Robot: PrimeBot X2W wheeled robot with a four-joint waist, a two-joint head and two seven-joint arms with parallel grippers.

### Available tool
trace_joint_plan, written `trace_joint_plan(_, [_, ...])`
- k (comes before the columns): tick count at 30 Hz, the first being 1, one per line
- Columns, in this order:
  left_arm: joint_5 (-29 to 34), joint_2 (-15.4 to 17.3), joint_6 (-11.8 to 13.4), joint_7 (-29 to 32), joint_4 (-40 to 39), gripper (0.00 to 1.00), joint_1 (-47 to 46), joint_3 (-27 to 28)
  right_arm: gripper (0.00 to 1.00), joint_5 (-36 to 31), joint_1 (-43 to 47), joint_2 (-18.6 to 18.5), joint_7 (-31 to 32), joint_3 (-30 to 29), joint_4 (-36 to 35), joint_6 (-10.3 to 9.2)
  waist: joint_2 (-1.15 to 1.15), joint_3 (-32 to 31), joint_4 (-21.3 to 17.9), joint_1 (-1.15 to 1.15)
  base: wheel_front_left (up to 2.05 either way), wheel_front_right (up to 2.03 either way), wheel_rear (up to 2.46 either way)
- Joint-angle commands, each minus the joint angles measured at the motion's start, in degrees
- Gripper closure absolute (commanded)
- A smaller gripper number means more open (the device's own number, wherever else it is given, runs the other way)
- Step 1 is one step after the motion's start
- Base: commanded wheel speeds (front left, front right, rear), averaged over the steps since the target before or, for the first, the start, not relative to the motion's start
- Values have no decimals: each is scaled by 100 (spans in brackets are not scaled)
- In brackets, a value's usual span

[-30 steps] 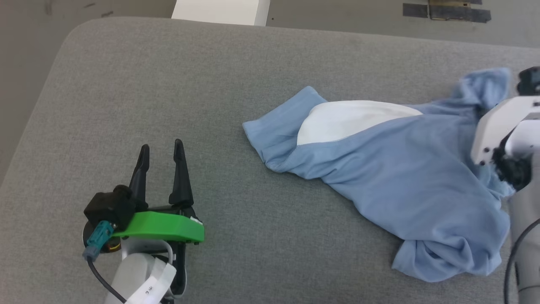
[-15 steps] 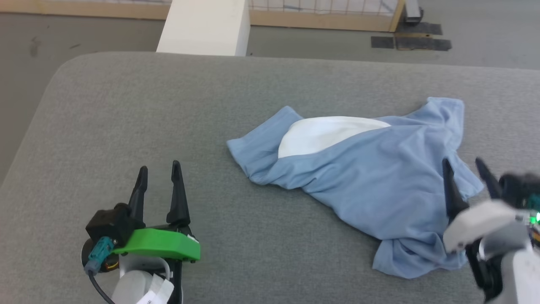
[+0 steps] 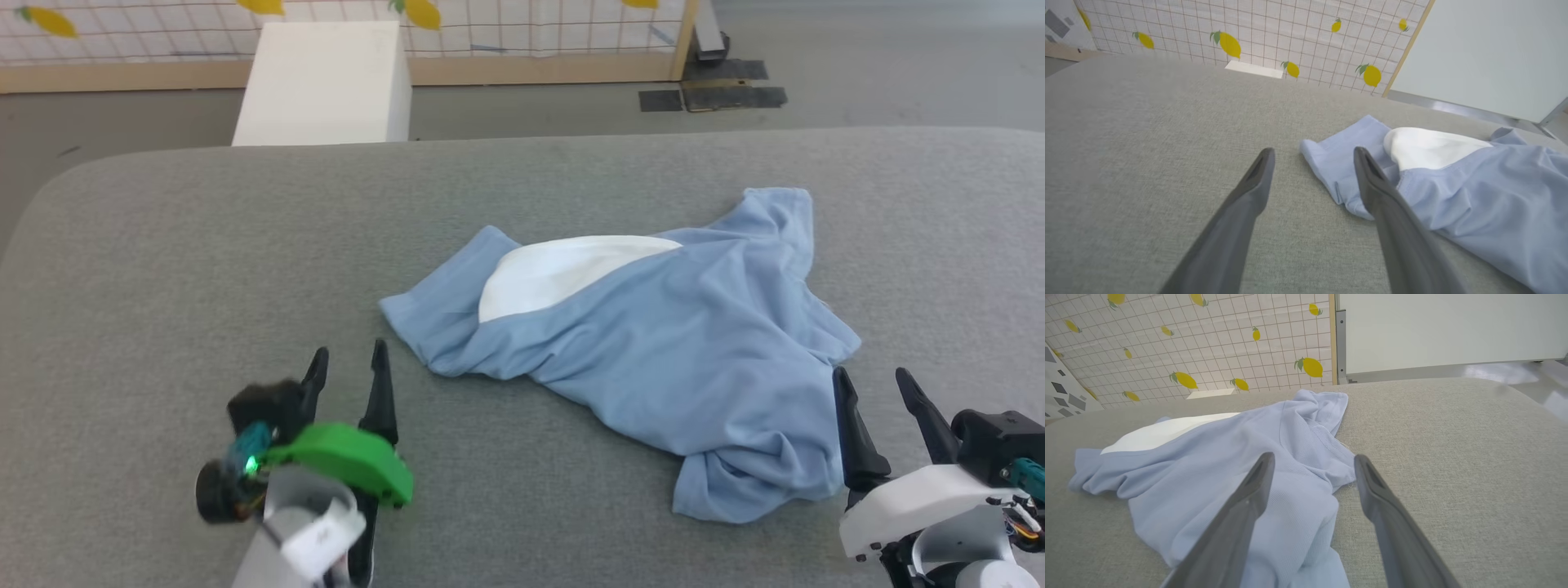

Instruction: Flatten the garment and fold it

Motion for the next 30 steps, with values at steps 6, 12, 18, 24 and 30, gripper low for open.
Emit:
trace_joint_plan(6, [93, 82, 221, 985, 896, 0, -1235, -51, 0, 123, -66, 11, 70, 121, -138, -10, 0, 245, -361, 0, 0, 0, 0])
trace_joint_plan(12, [318, 360, 506, 2080, 1901, 0, -2019, -153, 0, 272, -168, 11, 61, 310, -91, -10, 0, 460, -648, 0, 0, 0, 0])
trace_joint_plan(18, [271, 488, 379, 2778, 2562, 15, -2308, -240, 0, 373, -226, 11, 3, 361, -11, -10, 0, 559, -798, 0, 0, 0, 0])
trace_joint_plan(24, [-75, 468, 412, 2010, 2183, 100, -1933, 114, 0, 421, -255, 11, -76, 246, -3, -10, 0, 527, -640, 0, 0, 0, 0])
trace_joint_plan(30, [-269, 592, 825, 1204, 1286, 100, -934, 653, 0, 390, -197, 11, -76, 91, -22, -10, 0, 388, -336, 0, 0, 0, 0])
